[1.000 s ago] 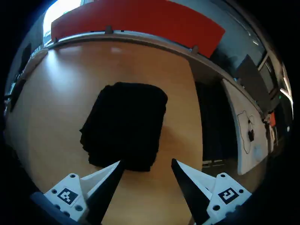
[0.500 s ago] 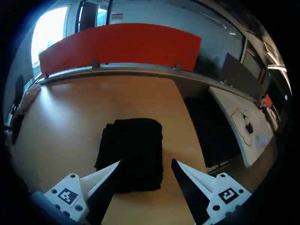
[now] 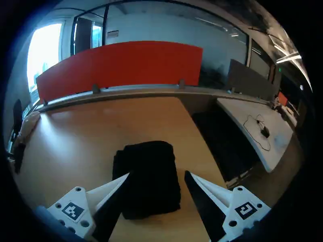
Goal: Fold towel
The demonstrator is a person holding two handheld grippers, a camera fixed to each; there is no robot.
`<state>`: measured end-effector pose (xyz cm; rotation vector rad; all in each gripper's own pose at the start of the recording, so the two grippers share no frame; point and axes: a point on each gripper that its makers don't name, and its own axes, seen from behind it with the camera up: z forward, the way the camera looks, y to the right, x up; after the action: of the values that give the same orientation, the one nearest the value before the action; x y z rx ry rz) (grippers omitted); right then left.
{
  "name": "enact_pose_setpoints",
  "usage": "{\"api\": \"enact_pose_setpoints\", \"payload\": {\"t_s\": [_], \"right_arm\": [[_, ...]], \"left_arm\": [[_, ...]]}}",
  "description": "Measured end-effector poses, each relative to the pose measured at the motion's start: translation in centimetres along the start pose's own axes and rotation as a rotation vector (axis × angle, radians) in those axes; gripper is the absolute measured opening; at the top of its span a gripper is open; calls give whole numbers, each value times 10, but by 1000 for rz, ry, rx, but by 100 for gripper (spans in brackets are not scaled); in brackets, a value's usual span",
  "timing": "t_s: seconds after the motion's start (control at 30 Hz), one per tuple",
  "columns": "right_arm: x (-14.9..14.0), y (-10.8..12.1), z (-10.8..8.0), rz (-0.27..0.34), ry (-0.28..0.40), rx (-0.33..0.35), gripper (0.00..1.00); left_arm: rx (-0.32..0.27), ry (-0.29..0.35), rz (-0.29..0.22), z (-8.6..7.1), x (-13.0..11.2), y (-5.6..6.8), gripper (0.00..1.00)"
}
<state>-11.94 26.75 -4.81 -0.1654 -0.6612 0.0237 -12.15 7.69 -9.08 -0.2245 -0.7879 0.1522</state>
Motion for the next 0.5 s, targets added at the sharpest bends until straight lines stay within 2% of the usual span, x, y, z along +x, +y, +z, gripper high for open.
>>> {"api": "enact_pose_setpoints", "payload": {"t_s": [0.27,0.5], "right_arm": [[32,-2,-8,16,141,-42,96],[38,-9,-11,5,181,-52,96]], "left_arm": [[6,12,-10,-1,3,-2,98],[10,23,-15,-1,6,-3,98]]}}
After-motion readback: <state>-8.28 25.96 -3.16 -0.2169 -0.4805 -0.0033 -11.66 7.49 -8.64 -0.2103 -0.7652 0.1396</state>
